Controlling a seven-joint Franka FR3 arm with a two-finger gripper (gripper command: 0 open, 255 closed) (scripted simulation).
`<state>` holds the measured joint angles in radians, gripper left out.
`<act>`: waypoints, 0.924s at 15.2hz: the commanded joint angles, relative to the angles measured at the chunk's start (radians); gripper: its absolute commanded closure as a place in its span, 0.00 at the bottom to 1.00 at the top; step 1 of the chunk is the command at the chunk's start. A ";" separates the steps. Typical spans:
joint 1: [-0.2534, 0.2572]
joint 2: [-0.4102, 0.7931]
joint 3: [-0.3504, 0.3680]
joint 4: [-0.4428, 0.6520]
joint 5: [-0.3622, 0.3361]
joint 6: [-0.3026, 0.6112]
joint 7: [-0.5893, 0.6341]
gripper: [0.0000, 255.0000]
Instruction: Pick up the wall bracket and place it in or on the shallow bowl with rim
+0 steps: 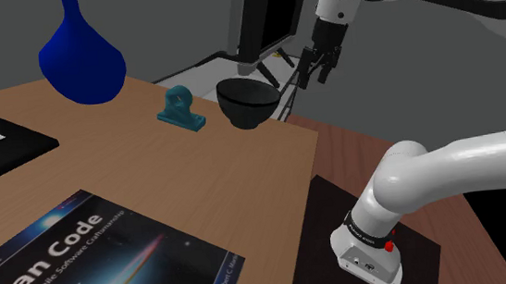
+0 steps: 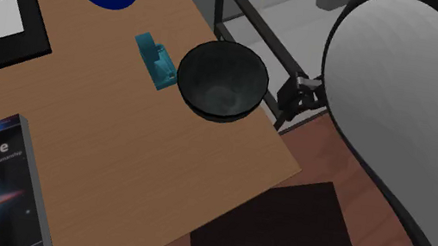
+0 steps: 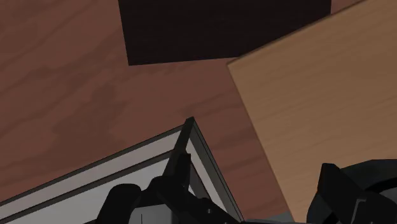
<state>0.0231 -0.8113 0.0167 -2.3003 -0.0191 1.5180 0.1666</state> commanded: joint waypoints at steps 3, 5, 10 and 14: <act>0.013 0.043 0.033 0.017 0.024 0.032 0.031 0.00; 0.025 0.088 0.065 0.038 0.046 0.062 0.062 0.00; 0.049 0.212 0.144 0.109 0.085 0.133 0.136 0.00; 0.063 0.321 0.206 0.185 0.099 0.182 0.196 0.00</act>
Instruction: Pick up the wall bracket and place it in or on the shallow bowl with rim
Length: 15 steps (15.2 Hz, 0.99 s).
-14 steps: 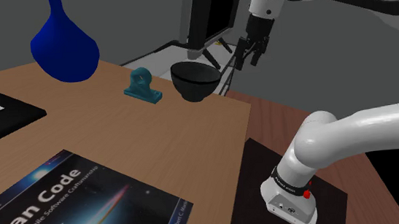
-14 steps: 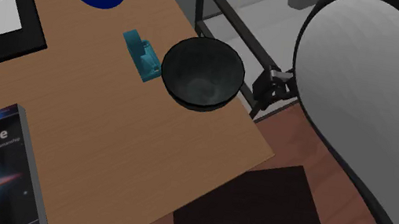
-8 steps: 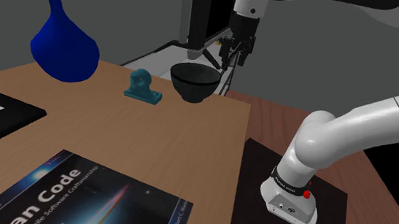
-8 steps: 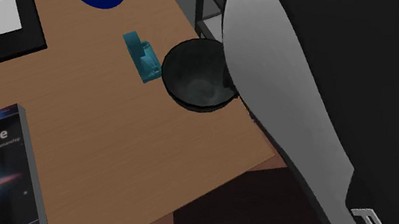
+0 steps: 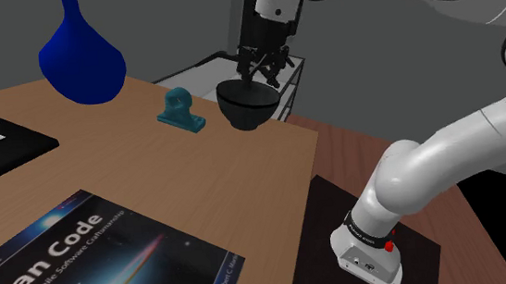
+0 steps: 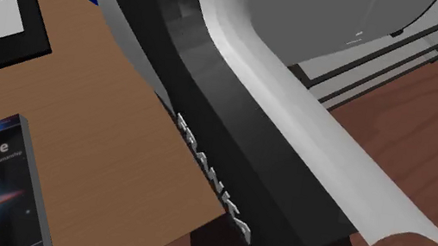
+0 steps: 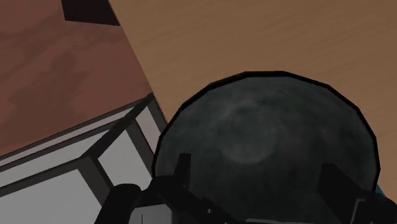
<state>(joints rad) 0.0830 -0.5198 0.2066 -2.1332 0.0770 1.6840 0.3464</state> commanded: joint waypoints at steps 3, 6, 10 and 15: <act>0.012 0.117 0.062 0.087 0.002 0.046 0.063 0.00; 0.020 0.210 0.107 0.166 -0.010 0.069 0.111 0.00; 0.035 0.342 0.165 0.288 -0.045 0.089 0.181 0.00; 0.047 0.412 0.192 0.317 -0.071 0.132 0.218 0.00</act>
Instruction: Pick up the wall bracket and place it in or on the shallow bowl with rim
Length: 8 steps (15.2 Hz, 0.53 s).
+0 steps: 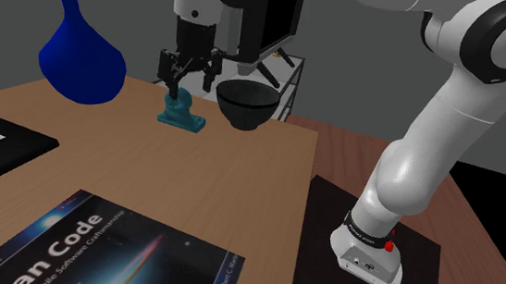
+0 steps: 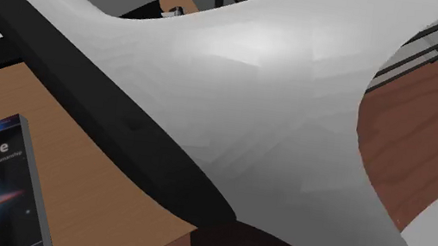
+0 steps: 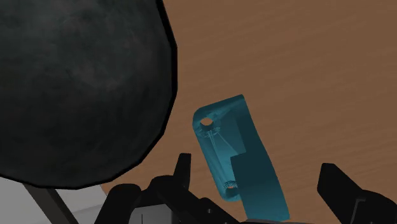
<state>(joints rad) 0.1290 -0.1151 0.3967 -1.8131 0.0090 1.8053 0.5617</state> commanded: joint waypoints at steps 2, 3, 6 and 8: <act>0.001 0.009 0.002 -0.028 -0.004 0.038 0.003 0.00; 0.001 0.011 0.002 -0.040 -0.004 0.051 0.003 0.00; 0.001 0.013 0.003 -0.059 -0.005 0.072 0.004 0.00; 0.001 0.013 0.003 -0.059 -0.005 0.072 0.004 0.00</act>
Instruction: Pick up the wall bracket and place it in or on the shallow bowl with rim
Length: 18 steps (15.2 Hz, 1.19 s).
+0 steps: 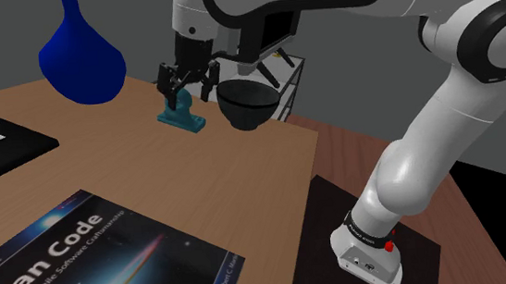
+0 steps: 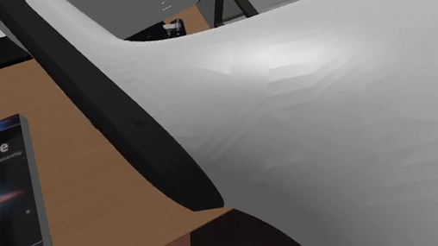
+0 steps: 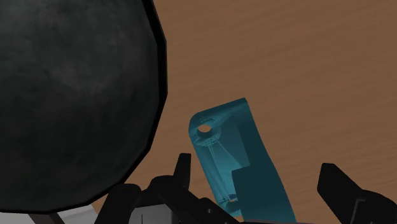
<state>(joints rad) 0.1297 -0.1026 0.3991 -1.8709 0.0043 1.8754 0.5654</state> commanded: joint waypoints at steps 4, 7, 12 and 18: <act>0.000 0.000 0.000 -0.001 0.000 0.002 0.000 0.00; 0.000 0.000 0.000 -0.001 0.000 0.001 0.000 1.00; 0.000 0.001 0.000 0.002 -0.001 0.000 0.001 1.00; 0.000 0.002 0.000 0.041 -0.001 -0.039 0.000 1.00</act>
<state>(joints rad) 0.1297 -0.1022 0.3992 -1.8423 0.0040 1.8480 0.5655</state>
